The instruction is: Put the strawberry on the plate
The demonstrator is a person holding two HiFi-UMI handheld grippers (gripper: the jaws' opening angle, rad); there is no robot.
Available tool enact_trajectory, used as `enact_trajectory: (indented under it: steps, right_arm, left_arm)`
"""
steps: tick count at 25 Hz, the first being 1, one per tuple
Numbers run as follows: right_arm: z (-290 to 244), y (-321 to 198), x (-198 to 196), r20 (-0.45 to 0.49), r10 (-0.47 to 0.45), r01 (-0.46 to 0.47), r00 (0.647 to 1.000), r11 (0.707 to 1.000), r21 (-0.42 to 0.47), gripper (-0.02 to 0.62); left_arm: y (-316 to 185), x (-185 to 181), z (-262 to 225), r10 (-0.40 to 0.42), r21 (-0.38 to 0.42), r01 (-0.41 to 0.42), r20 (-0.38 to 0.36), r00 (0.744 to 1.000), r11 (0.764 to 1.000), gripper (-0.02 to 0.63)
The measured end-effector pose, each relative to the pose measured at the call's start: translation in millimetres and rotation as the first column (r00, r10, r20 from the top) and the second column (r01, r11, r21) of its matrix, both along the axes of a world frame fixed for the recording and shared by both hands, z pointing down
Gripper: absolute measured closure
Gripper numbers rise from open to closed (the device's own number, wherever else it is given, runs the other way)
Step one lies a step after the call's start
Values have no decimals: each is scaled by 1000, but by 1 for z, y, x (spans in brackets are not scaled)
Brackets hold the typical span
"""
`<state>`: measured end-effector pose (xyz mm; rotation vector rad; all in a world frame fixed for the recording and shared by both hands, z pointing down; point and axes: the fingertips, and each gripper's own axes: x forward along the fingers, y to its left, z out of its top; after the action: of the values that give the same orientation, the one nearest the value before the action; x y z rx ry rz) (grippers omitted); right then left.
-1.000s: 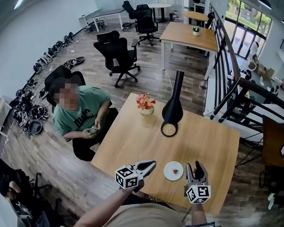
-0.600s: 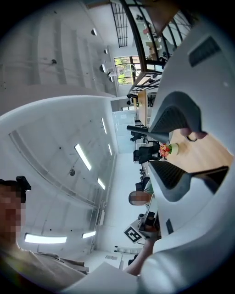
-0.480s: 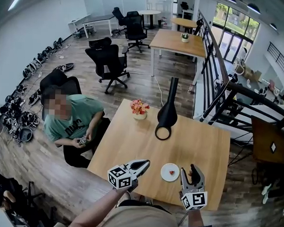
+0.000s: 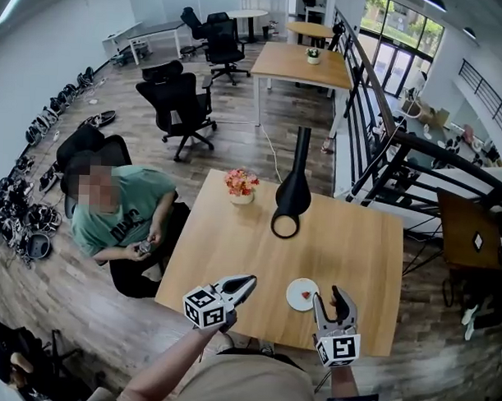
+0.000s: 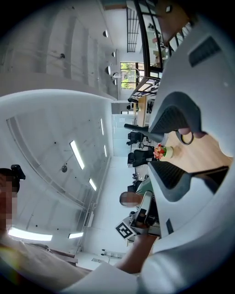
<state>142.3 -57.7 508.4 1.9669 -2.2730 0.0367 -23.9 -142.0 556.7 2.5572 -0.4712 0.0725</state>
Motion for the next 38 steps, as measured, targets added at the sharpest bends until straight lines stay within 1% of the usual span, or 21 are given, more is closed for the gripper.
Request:
enact_trajectory:
  steps: [6, 10, 14, 19, 27, 28, 31, 34, 35, 38]
  right_arm:
    - [14, -5, -3, -6, 28, -28, 1000, 999, -25, 400]
    - [21, -2, -2, 0, 49, -49, 999, 998, -41, 402]
    - [39, -9, -2, 11, 55, -54, 998, 997, -50, 402]
    - [36, -24, -11, -1, 43, -43, 999, 997, -65, 402]
    - [37, -22, -5, 7, 70, -69, 998, 994, -84, 402]
    - [38, -21, -4, 9, 75, -74, 997, 993, -88, 417]
    - [41, -20, -2, 19, 85, -82, 996, 992, -95, 417]
    - [45, -23, 0, -1, 85, -84, 996, 990, -109, 422]
    - [47, -23, 0, -11, 85, -86, 996, 989, -117, 451]
    - [53, -23, 0, -19, 85, -87, 996, 986, -141, 451]
  left_arm:
    - [-7, 0, 6, 32, 8, -32, 22, 999, 999, 601]
    - [-5, 2, 9, 51, 2, -51, 26, 998, 999, 601]
    - [-8, 0, 17, 59, 3, -60, 26, 998, 998, 601]
    - [-15, -5, 12, 56, 3, -57, 23, 998, 998, 601]
    - [-15, 0, 16, 75, -14, -75, 37, 996, 997, 601]
    - [-15, 1, 17, 79, -14, -78, 37, 996, 997, 601]
    - [-16, 3, 18, 86, -16, -86, 37, 996, 996, 601]
    - [-17, 4, 19, 88, -18, -87, 38, 995, 996, 601]
    - [-17, 5, 20, 89, -20, -89, 38, 995, 996, 601]
    - [-15, 6, 23, 97, -28, -96, 40, 994, 995, 601]
